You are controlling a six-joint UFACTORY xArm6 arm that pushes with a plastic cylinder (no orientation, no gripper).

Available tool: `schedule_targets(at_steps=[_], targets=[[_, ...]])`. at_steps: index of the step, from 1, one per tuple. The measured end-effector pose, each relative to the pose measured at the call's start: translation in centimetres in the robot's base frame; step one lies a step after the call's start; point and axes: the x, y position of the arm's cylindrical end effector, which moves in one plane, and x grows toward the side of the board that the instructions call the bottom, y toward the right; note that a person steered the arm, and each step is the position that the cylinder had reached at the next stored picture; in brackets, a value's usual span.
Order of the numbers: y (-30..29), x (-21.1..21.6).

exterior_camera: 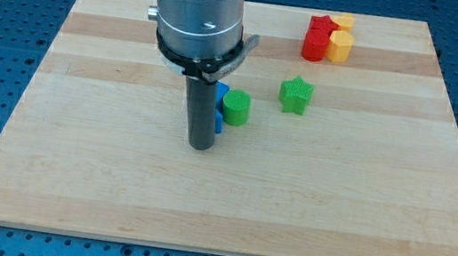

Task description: Move the green star closer to the blue cube

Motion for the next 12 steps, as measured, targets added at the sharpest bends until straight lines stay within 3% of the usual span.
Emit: schedule_targets(at_steps=[2,3,5,8,10,12], targets=[[15.3,1.2],[18.9,-3.1],[14.5,-9.1],[5.3,-11.4],[4.1,-13.6],[10.2,-12.4]])
